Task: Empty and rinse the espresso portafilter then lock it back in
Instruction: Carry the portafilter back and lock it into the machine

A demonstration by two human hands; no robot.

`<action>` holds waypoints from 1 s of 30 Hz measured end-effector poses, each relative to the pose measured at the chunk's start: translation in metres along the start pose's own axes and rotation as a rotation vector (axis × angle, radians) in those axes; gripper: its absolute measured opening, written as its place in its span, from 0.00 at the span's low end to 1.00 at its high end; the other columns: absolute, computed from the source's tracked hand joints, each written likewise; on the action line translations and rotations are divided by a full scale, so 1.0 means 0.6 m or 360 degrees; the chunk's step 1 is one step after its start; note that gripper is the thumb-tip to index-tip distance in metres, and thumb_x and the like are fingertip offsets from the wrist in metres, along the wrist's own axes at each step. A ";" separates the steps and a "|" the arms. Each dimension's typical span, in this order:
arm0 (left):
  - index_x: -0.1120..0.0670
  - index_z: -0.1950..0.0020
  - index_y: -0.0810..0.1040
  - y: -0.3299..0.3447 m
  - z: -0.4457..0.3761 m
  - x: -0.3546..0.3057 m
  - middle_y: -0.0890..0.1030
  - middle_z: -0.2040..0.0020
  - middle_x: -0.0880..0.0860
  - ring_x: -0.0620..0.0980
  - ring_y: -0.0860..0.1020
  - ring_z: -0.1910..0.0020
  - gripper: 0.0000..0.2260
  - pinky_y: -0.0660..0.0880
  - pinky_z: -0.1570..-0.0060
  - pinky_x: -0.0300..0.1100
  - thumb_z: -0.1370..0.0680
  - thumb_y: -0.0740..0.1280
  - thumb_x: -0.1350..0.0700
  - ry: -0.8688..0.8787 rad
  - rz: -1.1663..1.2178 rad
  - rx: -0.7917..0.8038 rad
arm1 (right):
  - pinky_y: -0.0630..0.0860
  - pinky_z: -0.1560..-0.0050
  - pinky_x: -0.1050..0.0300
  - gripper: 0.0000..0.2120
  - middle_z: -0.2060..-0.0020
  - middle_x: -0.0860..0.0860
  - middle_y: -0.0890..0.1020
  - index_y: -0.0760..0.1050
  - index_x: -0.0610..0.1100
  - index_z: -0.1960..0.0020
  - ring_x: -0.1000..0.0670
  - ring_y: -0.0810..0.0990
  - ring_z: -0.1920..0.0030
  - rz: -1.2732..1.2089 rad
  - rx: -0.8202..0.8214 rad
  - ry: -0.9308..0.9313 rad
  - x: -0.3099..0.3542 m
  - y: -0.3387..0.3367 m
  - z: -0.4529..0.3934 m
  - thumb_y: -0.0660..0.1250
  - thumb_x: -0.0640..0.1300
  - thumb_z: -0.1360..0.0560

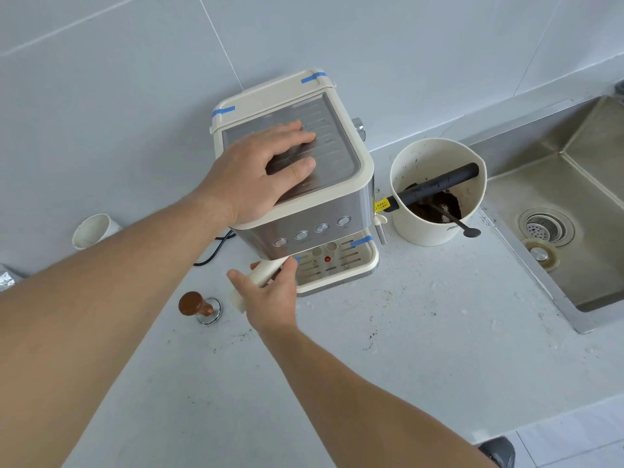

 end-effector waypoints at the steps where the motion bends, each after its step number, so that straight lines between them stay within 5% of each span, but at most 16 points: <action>1: 0.38 0.30 0.71 0.000 0.001 0.000 0.66 0.25 0.40 0.39 0.62 0.26 0.21 0.58 0.27 0.44 0.24 0.60 0.39 0.0000 0.0002 -0.0004 | 0.82 0.58 0.47 0.25 0.55 0.51 0.79 0.65 0.46 0.47 0.51 0.79 0.60 0.0024 -0.0015 0.0021 -0.002 -0.001 0.001 0.79 0.48 0.33; 6: 0.38 0.31 0.71 -0.001 0.002 0.001 0.66 0.25 0.39 0.38 0.62 0.26 0.22 0.59 0.27 0.44 0.25 0.60 0.38 -0.0012 0.0010 -0.0018 | 0.79 0.63 0.54 0.20 0.58 0.47 0.76 0.68 0.49 0.46 0.52 0.78 0.65 -0.0060 0.0065 0.0031 -0.001 -0.017 0.011 0.75 0.41 0.31; 12: 0.38 0.31 0.71 0.000 0.003 0.006 0.66 0.25 0.39 0.39 0.63 0.26 0.22 0.58 0.28 0.43 0.25 0.61 0.39 -0.0030 -0.0006 -0.0020 | 0.82 0.64 0.45 0.21 0.62 0.44 0.75 0.70 0.48 0.41 0.47 0.76 0.72 -0.0137 0.0226 0.0104 0.003 -0.061 0.030 0.67 0.31 0.30; 23: 0.41 0.24 0.63 0.007 -0.002 -0.009 0.60 0.22 0.40 0.45 0.57 0.23 0.28 0.52 0.24 0.47 0.24 0.58 0.36 -0.0097 -0.0183 0.0142 | 0.80 0.65 0.51 0.12 0.61 0.44 0.74 0.69 0.50 0.45 0.47 0.75 0.70 0.0175 0.0231 0.0324 0.034 -0.103 0.038 0.63 0.38 0.24; 30: 0.43 0.24 0.61 0.023 0.005 -0.026 0.56 0.20 0.44 0.44 0.51 0.21 0.27 0.43 0.24 0.50 0.22 0.56 0.38 -0.0246 -0.0204 0.0075 | 0.81 0.69 0.52 0.17 0.58 0.42 0.73 0.65 0.46 0.40 0.46 0.75 0.71 0.0508 0.0247 0.0380 0.038 -0.107 0.033 0.62 0.37 0.27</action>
Point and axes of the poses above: each hand's wrist, its own z-axis away from the middle knuckle, its own y-axis out of the palm, x = y × z, the point moved 5 cm from there along -z, towards the middle knuckle
